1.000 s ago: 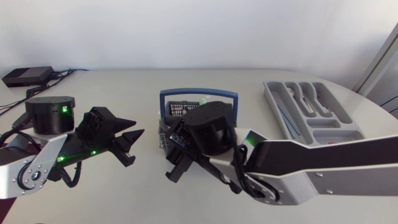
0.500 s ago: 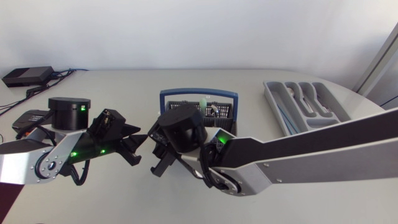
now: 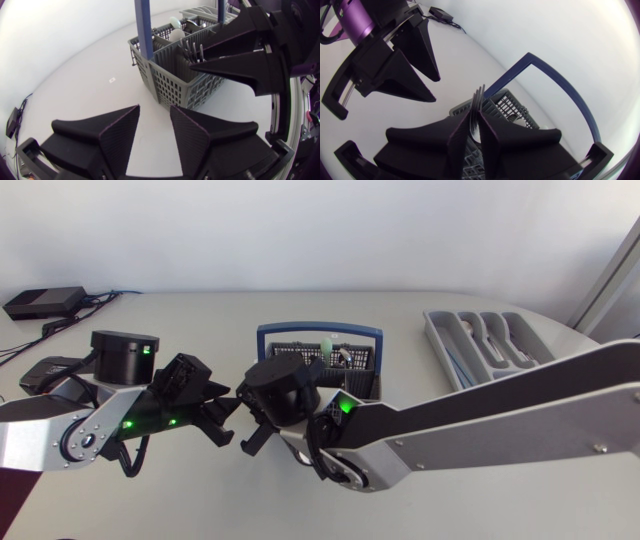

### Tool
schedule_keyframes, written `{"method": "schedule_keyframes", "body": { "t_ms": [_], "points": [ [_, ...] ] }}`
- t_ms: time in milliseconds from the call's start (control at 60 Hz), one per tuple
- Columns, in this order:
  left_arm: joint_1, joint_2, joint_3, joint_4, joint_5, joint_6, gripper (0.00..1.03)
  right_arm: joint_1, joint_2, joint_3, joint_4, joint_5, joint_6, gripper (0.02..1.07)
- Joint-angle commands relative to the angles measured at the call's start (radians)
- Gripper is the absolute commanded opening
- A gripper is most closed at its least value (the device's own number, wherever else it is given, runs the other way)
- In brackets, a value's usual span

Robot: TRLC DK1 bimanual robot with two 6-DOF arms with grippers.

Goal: Unload the cutlery basket into the drawer organizer.

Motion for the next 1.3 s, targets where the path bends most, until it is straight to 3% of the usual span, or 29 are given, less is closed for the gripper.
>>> {"method": "schedule_keyframes", "body": {
  "t_ms": [0,467,750,1000,1283],
  "points": [
    [-0.009,0.012,0.032,-0.012,-0.008,-0.016,0.46,-0.006,0.022,0.017,0.02,0.016,0.02,0.16],
    [-0.023,-0.027,0.055,-0.055,-0.008,-0.016,0.46,-0.035,-0.161,-0.064,0.034,-0.042,0.021,0.12],
    [-0.039,-0.047,0.098,-0.055,-0.007,-0.021,0.46,-0.085,-0.385,-0.09,-0.084,-0.129,0.018,0.12],
    [-0.111,-0.066,0.173,-0.096,-0.007,-0.056,0.46,-0.101,-0.572,-0.125,-0.214,-0.223,0.07,0.13],
    [-0.248,-0.043,0.235,-0.114,-0.005,-0.099,0.46,-0.178,-0.777,-0.187,-0.363,-0.37,0.172,0.13]
  ]
}}
